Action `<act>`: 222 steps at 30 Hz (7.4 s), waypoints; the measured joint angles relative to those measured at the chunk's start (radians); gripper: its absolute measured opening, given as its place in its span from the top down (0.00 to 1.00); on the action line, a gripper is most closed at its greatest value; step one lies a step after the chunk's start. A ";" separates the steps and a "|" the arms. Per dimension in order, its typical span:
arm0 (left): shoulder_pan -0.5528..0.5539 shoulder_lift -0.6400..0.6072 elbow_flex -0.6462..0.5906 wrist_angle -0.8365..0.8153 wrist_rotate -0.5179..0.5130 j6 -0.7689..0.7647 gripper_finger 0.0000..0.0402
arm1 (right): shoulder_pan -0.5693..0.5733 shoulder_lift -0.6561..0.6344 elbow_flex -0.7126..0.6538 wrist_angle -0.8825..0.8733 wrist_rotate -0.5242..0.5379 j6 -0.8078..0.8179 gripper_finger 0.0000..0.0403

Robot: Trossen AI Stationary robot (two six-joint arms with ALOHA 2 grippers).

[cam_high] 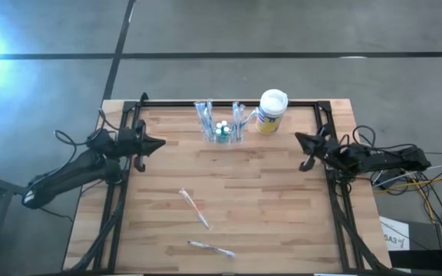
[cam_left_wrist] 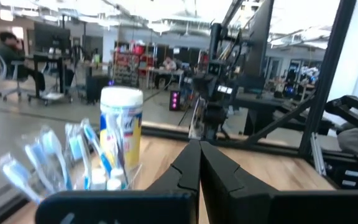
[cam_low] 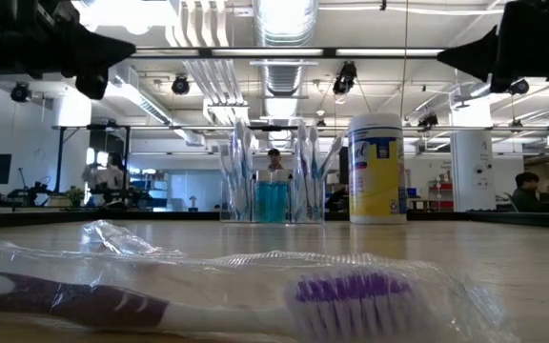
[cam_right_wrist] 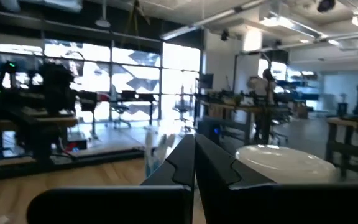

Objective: Pick & Place toothbrushing station
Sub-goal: Put the orange toothbrush into the transparent toothbrush holder

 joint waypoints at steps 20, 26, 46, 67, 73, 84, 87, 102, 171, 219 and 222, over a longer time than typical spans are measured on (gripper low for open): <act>0.000 -0.039 0.040 -0.122 -0.063 -0.019 0.98 | 0.026 0.908 0.519 -0.122 -0.140 0.343 0.98; 0.000 -0.039 0.040 -0.162 -0.063 -0.019 0.98 | 0.065 1.200 0.733 -0.235 -0.266 0.449 0.98; 0.000 -0.039 0.038 -0.237 -0.063 -0.087 0.98 | 0.198 1.945 1.569 -0.771 -0.272 0.725 0.55; 0.000 -0.040 0.007 -0.239 -0.058 -0.103 0.98 | 0.177 2.311 1.974 -1.006 -0.369 0.817 0.42; -0.001 -0.040 0.007 -0.235 -0.058 -0.105 0.98 | 0.167 2.332 1.988 -1.021 -0.414 0.790 0.46; -0.001 -0.040 0.007 -0.233 -0.058 -0.114 0.98 | 0.156 2.317 1.987 -1.067 -0.417 0.667 0.94; -0.001 -0.040 0.007 -0.233 -0.058 -0.110 0.98 | 0.151 2.311 1.999 -1.094 -0.422 0.631 0.95; 0.000 -0.040 0.007 -0.231 -0.058 -0.082 0.98 | 0.159 1.874 1.828 -1.138 -0.313 0.268 0.97; -0.070 0.247 0.007 0.232 0.014 0.038 0.98 | 0.035 0.439 0.119 0.215 -0.388 0.013 0.97; -0.235 0.893 0.354 0.614 0.036 0.150 0.48 | -0.194 1.323 0.561 0.601 -0.680 0.041 0.97; -0.241 0.938 0.371 0.633 0.011 0.145 0.48 | -0.194 1.340 0.569 0.611 -0.680 0.047 0.97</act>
